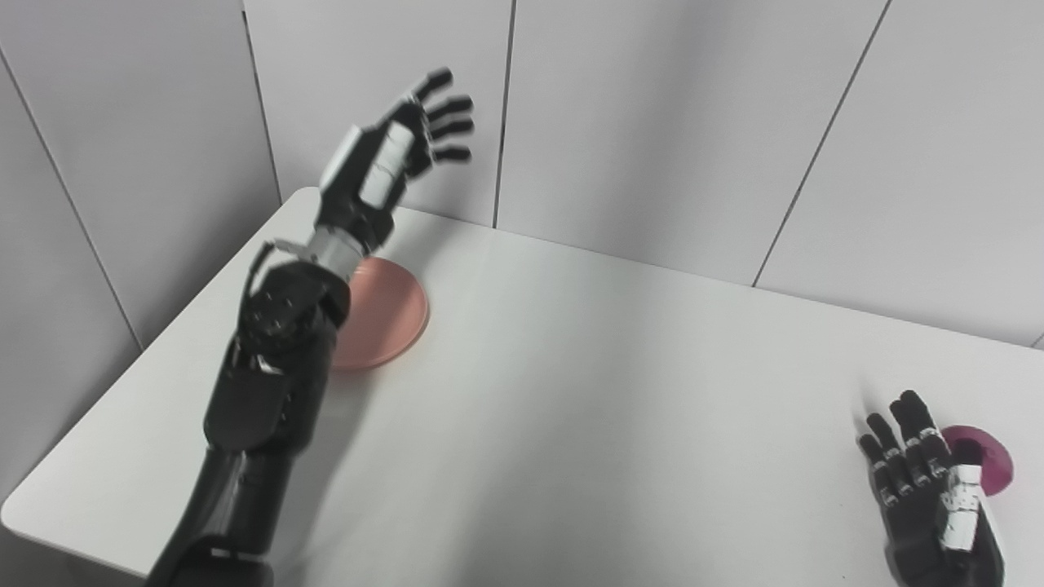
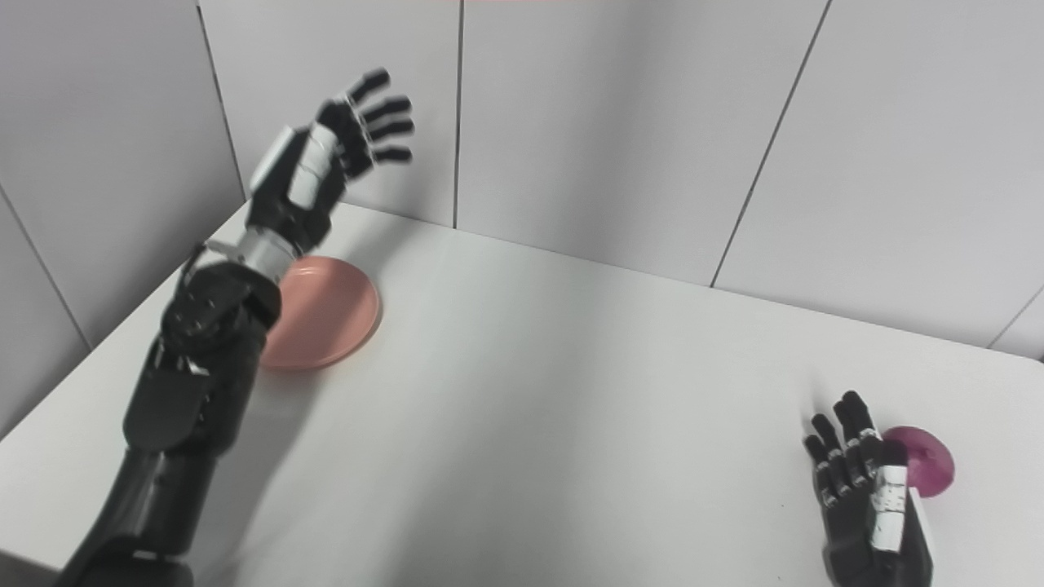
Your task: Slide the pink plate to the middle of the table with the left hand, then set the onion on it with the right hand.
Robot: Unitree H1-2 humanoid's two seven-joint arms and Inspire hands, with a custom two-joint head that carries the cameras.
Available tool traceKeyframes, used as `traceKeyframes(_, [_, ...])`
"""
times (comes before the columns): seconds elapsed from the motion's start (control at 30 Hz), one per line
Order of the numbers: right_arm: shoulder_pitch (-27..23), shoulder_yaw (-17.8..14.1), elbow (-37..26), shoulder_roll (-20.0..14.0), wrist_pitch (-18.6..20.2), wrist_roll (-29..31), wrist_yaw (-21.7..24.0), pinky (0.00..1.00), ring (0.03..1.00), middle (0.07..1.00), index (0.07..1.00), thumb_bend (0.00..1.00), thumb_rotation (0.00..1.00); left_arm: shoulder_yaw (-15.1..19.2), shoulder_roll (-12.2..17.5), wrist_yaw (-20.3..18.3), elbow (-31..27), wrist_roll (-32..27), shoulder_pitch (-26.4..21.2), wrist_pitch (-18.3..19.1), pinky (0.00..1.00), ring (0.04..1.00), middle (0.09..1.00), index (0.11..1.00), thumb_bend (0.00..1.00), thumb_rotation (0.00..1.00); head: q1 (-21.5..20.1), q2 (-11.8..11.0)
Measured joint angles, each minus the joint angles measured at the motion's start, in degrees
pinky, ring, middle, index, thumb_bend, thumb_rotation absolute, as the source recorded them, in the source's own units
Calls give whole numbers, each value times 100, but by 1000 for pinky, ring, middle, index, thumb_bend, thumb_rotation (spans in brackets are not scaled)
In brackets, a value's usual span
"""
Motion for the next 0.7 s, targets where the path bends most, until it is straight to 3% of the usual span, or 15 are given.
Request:
traceKeyframes(0.17, [-2, 6, -27, 15, 0, 1, 1, 995, 978, 1000, 976, 919, 845, 264, 512, -11, 1168, 21, -408, -188, 815, 864, 868, 869, 1000, 866, -17, 0])
traceKeyframes(0.27, [11, -2, -27, 4, 0, 1, 1, 988, 971, 997, 968, 929, 832, 371, 727, 35, 1578, 74, -526, -412, 785, 833, 848, 870, 1000, 880, 9, 0])
traceKeyframes(0.57, [11, -21, -6, -4, -4, -9, -2, 967, 959, 989, 957, 946, 826, 564, 988, 300, 2761, 205, -659, -1137, 751, 808, 834, 863, 994, 869, 9, 9])
traceKeyframes(0.7, [10, -14, -7, -6, -5, -9, 0, 970, 961, 989, 960, 941, 832, 601, 1115, 327, 3165, 212, -672, -1394, 784, 812, 829, 858, 984, 868, 9, 9])
